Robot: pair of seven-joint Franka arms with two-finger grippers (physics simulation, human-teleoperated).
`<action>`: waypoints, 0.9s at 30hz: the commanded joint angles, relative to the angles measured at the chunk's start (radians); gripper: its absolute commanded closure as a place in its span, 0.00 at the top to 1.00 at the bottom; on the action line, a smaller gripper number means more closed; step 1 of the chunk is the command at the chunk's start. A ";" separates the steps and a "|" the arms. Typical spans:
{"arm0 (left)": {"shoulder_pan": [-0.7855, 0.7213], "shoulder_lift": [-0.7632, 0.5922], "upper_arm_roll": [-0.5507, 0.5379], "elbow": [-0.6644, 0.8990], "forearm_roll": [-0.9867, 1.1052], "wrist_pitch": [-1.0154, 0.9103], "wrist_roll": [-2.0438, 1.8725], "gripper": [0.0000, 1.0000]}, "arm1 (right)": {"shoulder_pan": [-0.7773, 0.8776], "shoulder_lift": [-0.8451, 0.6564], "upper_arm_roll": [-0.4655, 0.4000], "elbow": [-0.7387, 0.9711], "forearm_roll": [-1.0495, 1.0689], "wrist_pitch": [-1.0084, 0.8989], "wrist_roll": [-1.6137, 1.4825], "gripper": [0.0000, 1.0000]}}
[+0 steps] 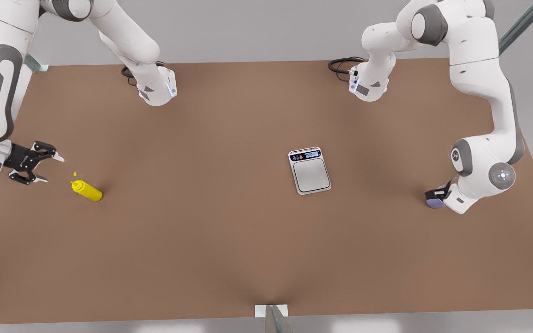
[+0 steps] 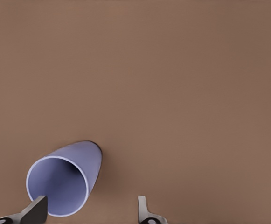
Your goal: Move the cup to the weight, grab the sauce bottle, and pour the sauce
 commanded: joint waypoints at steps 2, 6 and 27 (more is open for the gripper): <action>-0.002 0.016 0.001 -0.002 -0.009 0.010 0.000 0.94 | -0.037 0.022 0.001 -0.016 0.039 0.013 -0.099 1.00; -0.002 0.036 0.005 -0.005 -0.012 0.012 -0.005 0.94 | -0.127 0.100 -0.001 -0.049 0.205 0.068 -0.295 1.00; -0.002 0.077 0.024 -0.110 -0.010 0.173 -0.028 0.48 | -0.249 0.427 0.001 -0.002 0.458 0.074 -0.783 1.00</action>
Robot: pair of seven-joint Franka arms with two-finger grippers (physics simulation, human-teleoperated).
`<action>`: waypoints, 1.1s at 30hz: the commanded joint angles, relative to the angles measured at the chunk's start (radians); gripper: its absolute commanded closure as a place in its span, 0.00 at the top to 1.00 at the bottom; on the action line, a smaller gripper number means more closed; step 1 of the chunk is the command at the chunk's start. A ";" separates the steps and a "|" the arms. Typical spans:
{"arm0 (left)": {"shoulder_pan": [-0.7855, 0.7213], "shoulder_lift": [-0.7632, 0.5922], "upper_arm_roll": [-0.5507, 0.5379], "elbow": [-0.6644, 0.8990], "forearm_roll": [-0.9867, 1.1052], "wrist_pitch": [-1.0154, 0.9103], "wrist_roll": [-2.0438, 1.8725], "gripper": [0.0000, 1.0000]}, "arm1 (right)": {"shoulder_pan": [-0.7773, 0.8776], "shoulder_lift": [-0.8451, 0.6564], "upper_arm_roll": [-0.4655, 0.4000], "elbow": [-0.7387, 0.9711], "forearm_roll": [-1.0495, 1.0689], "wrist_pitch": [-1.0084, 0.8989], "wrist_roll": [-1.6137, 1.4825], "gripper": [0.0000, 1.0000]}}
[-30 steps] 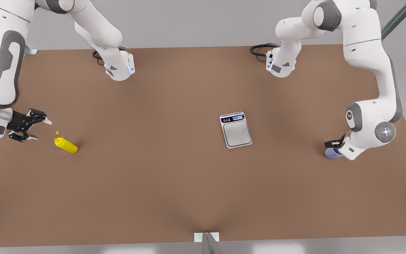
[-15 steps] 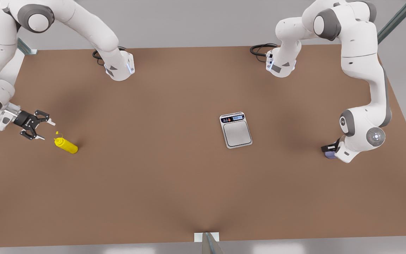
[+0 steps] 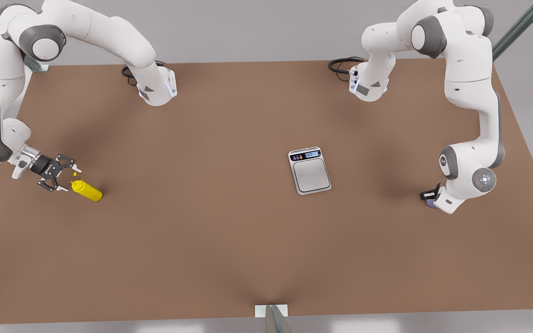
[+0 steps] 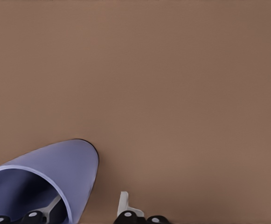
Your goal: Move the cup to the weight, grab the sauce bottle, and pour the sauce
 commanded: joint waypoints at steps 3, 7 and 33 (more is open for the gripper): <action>0.000 0.002 0.014 0.000 0.001 0.007 0.000 0.40 | 0.005 0.013 0.000 -0.003 0.028 -0.002 -0.046 1.00; -0.002 0.002 0.014 0.000 0.004 0.002 0.001 0.21 | 0.012 0.015 0.002 -0.005 0.028 -0.005 -0.063 1.00; -0.017 -0.043 -0.069 0.015 -0.040 -0.016 -0.124 0.21 | 0.069 0.093 0.048 0.060 0.068 -0.018 -0.062 1.00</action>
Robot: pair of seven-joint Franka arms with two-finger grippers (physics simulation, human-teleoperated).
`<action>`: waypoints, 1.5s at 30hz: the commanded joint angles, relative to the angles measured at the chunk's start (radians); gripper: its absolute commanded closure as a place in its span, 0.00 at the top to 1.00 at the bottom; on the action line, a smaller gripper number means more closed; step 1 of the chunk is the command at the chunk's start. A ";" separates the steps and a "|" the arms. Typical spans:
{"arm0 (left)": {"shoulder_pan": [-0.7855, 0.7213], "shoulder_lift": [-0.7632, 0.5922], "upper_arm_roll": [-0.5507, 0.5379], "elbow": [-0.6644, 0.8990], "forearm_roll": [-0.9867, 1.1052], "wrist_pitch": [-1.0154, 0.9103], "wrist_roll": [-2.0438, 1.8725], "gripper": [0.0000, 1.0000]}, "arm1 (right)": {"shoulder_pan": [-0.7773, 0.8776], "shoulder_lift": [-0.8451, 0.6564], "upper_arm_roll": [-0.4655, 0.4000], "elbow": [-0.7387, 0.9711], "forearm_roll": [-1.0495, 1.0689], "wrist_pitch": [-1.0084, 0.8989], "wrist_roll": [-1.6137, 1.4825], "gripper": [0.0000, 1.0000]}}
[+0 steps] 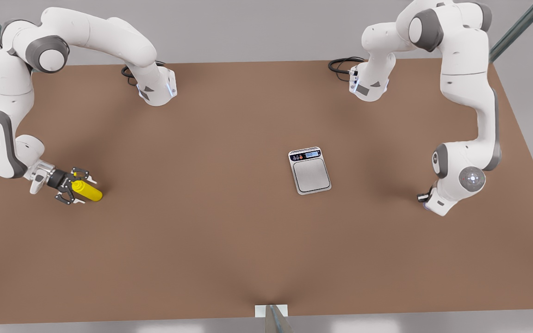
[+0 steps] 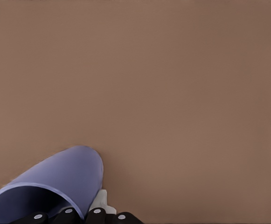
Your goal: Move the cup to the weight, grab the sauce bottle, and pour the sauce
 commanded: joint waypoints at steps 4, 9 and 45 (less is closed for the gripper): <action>-0.011 -0.005 -0.035 0.006 -0.144 0.000 -0.057 0.21 | 0.000 -0.002 0.014 -0.002 -0.001 -0.002 -0.004 1.00; -0.078 -0.011 -0.059 0.012 -0.144 -0.016 -0.217 0.21 | 0.001 -0.002 0.020 0.002 -0.001 -0.014 -0.037 1.00; -0.528 -0.044 -0.179 -0.029 -0.188 -0.008 -0.942 0.21 | 0.000 -0.003 0.027 0.005 -0.001 -0.038 -0.019 0.60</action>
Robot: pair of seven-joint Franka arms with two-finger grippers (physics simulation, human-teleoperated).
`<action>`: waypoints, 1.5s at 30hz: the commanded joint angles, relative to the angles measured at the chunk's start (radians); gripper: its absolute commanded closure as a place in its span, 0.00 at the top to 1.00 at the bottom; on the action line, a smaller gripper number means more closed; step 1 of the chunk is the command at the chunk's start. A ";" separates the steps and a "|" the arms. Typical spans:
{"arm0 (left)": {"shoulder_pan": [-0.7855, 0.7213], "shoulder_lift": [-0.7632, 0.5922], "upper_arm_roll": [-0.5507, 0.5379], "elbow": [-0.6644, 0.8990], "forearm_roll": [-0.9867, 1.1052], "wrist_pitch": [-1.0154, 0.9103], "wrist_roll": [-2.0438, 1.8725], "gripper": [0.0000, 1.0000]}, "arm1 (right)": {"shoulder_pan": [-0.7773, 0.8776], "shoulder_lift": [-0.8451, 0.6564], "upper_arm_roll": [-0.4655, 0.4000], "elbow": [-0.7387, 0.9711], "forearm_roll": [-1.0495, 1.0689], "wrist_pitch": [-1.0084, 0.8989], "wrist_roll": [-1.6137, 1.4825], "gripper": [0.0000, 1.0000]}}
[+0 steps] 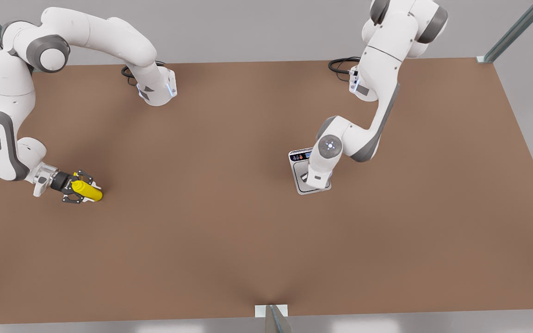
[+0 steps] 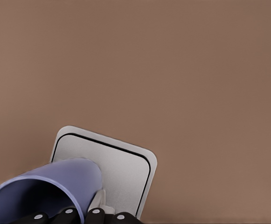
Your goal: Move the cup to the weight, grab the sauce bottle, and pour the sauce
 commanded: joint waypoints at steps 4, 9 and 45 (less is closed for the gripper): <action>-0.018 0.000 0.000 0.000 -0.044 0.002 -0.004 0.21 | 0.000 -0.002 0.000 0.009 0.000 -0.012 0.013 0.60; -0.038 0.004 0.000 0.000 -0.044 0.003 -0.004 0.21 | 0.017 -0.014 0.000 0.060 -0.001 -0.044 0.095 0.60; 0.514 -0.388 0.075 0.165 -0.016 -0.605 0.900 1.00 | 1.066 -0.222 -0.002 0.367 -1.032 0.488 1.712 0.61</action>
